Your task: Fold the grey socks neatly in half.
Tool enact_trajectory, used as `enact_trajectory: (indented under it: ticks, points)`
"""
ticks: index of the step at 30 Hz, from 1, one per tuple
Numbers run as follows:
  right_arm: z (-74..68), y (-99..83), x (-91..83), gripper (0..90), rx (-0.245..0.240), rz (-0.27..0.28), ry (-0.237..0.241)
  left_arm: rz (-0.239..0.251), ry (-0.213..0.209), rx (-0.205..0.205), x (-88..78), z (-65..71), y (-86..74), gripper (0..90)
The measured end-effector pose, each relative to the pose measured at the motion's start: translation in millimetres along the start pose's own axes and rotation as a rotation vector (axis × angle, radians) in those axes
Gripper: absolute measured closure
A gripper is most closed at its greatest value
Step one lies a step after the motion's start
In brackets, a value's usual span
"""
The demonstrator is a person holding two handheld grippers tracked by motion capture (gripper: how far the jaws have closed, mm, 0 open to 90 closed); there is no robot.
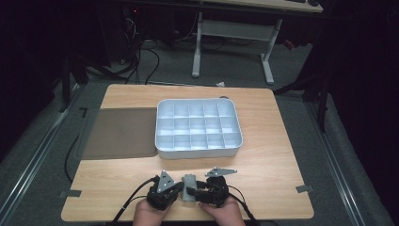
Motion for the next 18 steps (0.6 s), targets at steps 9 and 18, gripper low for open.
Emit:
enact_trajectory:
  ticks: [9,18]
  points:
    - [-6.1,-1.1,4.8,61.8,0.022,-0.012,0.046,-0.042,-0.016,0.0,-4.4,-1.0,-6.4,89.7]
    - [-6.2,1.5,2.9,72.6,-0.015,-0.009,0.068,-0.024,-0.006,0.011,-3.2,0.0,-4.7,88.8]
Point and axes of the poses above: each handheld gripper's, and its own axes: x roughly forward along the jaws, y roughly out of its top, z roughly to its right, the point moved 7 cm from there along x, roughly forward along the jaws, and after that the axes turned 3 degrees about z, right-handed, at the moved point
